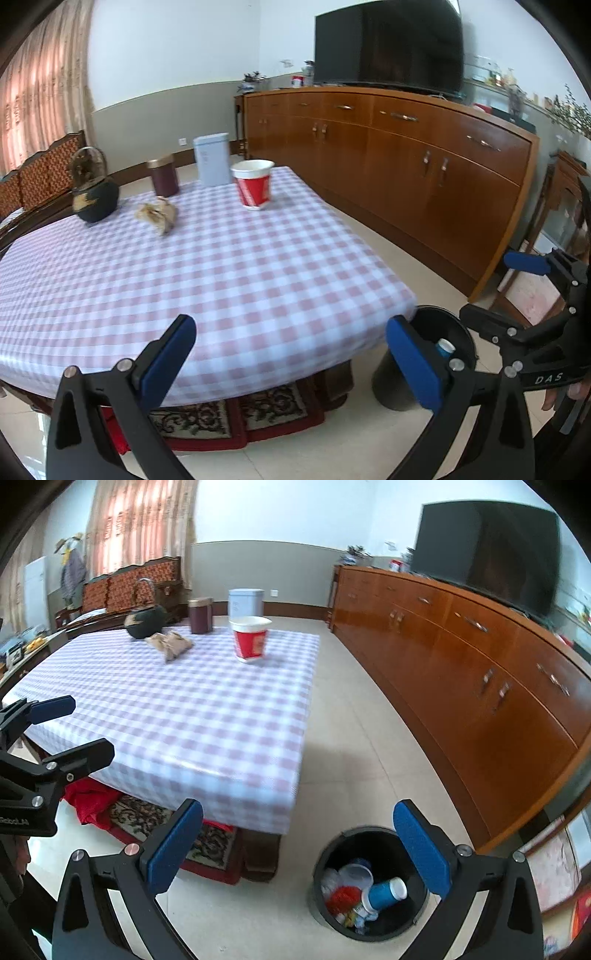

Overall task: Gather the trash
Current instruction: 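Move both tools back to the table toward the red cup and beige cloth, then grasp the red-and-white paper cup with the right tool while the left tool grasps the beige cloth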

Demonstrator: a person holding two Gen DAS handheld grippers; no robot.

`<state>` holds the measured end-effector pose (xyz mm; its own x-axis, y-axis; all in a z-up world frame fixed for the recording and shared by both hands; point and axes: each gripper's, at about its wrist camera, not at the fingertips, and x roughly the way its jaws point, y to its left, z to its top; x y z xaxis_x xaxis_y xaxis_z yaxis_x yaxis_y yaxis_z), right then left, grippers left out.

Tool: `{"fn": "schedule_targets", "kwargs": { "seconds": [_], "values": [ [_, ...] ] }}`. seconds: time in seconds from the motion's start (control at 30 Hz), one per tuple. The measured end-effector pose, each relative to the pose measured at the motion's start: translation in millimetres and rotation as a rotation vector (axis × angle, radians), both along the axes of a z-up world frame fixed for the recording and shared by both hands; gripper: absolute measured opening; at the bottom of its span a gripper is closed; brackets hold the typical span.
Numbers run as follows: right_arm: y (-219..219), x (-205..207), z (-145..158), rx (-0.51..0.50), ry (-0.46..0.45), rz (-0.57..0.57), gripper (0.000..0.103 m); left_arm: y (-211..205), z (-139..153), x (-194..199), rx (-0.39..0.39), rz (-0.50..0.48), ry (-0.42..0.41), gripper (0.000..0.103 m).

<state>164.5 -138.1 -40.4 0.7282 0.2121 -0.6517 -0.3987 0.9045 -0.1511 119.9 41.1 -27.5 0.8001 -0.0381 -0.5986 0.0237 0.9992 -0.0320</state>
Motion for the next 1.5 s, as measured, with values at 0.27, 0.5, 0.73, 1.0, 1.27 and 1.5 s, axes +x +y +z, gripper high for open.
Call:
{"fn": "schedule_targets", "kwargs": {
  "seconds": [0.27, 0.5, 0.73, 1.0, 1.27, 1.5],
  "values": [
    [54, 19, 15, 0.033, -0.062, 0.08, 0.103, 66, 5, 5, -0.004, 0.11, -0.014, 0.103],
    [100, 86, 12, 0.076, -0.013, 0.077, 0.103, 118, -3, 47, 0.024, 0.199, 0.004, 0.102],
    [140, 187, -1, 0.091, 0.018, 0.045, 0.103, 150, -20, 135, 0.039, 0.221, 0.048, 0.096],
    [181, 273, -31, 0.066, 0.061, 0.061, 0.103, 174, -40, 215, 0.0, 0.267, 0.087, 0.094],
    [189, 301, -36, 0.083, 0.067, 0.06, 0.101, 183, -57, 258, -0.004, 0.289, 0.135, 0.09],
    [200, 306, -37, 0.073, 0.081, 0.079, 0.093, 187, -62, 263, -0.006, 0.275, 0.174, 0.073]
  ]
}}
